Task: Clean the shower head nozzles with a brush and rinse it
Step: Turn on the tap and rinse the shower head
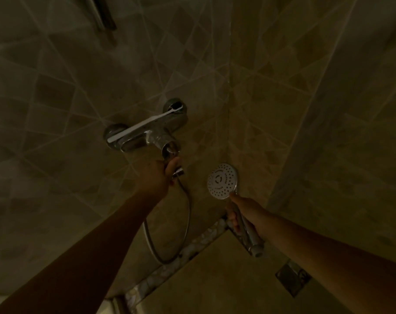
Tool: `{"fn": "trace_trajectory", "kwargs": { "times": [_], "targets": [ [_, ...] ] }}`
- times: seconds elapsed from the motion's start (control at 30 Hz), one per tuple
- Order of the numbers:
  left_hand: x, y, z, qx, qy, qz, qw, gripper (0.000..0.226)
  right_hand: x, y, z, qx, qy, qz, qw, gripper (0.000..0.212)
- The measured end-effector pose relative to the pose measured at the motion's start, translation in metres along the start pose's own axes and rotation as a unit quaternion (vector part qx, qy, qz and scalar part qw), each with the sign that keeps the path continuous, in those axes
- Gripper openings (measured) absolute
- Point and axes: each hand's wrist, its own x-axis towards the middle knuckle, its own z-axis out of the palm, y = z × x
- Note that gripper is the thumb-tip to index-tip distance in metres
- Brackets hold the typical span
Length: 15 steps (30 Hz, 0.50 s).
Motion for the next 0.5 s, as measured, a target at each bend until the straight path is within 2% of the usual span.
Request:
{"fn": "trace_trajectory", "kwargs": {
  "times": [0.5],
  "targets": [
    [-0.008,0.005,-0.005,0.036,0.013,-0.011,0.999,0.046,-0.014,-0.008,0.009,0.017,-0.034,0.001,0.999,0.04]
  ]
}}
